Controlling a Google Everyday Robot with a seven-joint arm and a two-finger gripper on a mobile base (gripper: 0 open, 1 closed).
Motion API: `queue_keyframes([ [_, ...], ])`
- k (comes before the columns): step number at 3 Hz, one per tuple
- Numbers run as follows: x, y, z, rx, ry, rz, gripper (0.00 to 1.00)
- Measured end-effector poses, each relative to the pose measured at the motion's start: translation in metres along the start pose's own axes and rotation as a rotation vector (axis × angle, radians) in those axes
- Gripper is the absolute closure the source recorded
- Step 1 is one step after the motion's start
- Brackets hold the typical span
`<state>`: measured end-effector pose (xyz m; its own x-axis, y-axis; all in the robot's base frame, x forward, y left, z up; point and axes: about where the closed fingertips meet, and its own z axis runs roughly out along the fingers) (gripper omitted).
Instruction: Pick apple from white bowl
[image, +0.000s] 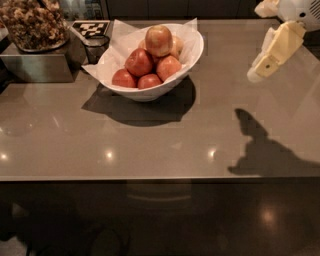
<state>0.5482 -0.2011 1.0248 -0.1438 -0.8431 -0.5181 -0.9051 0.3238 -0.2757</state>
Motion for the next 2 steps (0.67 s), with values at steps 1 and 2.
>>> queue_keyframes([
  [1,-0.025,-0.026,0.018,0.001,-0.059,-0.018,0.0],
  [2,-0.051,-0.045,0.041,-0.023,-0.089,-0.044,0.0],
])
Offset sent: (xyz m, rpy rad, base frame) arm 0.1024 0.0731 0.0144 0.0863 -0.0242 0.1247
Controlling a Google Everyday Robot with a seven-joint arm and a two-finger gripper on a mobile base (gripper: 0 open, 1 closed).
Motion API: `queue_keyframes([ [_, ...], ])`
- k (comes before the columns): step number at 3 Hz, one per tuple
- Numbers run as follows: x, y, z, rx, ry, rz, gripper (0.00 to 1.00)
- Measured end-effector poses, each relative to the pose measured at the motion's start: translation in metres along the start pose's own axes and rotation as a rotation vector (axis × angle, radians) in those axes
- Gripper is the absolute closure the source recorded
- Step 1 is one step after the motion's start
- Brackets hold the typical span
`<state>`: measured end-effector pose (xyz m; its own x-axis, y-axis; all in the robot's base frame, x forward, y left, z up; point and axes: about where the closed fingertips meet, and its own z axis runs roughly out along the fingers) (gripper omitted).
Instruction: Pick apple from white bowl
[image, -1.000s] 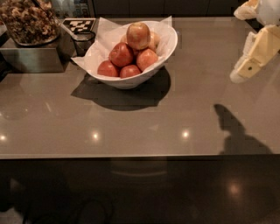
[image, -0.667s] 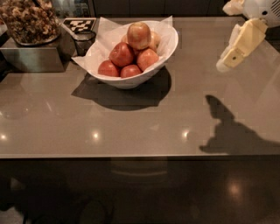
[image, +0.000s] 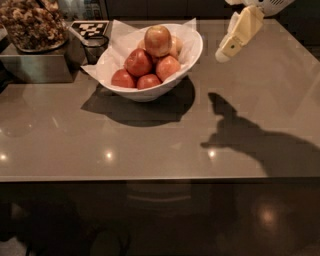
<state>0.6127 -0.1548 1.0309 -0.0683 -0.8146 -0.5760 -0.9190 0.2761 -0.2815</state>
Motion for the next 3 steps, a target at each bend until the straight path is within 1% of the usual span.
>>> queue_keyframes([
  [1,-0.005,-0.003,0.0,0.006,-0.008,-0.006,0.0],
  [2,-0.007,-0.007,0.015,-0.005,-0.042,0.013,0.0],
  [3,-0.022,-0.016,0.044,-0.05,-0.067,-0.009,0.0],
])
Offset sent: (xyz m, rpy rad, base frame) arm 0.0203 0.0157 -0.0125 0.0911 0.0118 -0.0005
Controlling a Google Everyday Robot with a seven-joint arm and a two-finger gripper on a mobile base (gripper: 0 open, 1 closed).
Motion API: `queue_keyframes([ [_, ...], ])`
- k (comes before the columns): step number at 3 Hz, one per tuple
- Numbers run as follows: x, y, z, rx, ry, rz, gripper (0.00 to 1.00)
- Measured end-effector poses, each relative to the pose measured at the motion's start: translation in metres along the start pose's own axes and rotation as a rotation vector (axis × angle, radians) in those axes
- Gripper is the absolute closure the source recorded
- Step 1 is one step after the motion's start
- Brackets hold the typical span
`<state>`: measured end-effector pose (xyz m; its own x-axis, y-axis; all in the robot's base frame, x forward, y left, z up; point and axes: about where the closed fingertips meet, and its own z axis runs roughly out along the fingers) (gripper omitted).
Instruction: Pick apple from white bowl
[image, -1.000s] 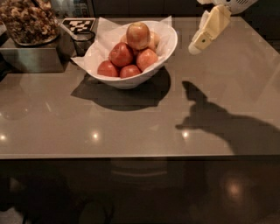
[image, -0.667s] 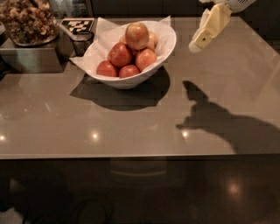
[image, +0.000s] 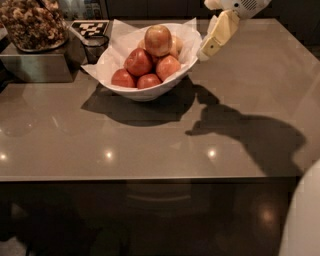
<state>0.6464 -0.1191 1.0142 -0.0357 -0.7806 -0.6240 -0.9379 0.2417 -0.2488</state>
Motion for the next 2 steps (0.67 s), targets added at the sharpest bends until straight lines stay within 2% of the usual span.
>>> queue_keyframes([
  [2,-0.029,-0.018,0.043,-0.048,-0.037,-0.043,0.0],
])
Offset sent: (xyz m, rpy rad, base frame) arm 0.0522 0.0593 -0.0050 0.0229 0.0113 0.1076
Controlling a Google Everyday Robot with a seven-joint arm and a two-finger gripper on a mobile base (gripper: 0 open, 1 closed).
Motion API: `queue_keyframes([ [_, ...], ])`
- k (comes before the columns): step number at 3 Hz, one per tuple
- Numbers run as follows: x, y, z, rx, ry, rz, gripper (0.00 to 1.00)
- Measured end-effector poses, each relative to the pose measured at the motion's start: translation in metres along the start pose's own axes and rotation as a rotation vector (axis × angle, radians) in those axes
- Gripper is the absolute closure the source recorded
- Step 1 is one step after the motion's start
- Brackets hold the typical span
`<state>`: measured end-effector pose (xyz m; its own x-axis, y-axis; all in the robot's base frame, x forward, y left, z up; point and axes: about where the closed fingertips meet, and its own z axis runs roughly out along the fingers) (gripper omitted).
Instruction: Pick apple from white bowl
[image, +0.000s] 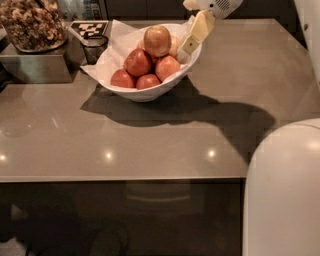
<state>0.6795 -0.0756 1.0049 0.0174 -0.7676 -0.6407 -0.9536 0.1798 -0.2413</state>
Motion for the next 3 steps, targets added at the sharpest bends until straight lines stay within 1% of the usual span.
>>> queue_keyframes([
  [1,-0.0012,-0.001,0.0007,0.002,-0.002,-0.002,0.19],
  [2,-0.0012,-0.0011,0.0008,0.002,-0.002,-0.002,0.32],
  [3,-0.0013,-0.0011,0.0012,0.001,-0.002,-0.002,0.39],
])
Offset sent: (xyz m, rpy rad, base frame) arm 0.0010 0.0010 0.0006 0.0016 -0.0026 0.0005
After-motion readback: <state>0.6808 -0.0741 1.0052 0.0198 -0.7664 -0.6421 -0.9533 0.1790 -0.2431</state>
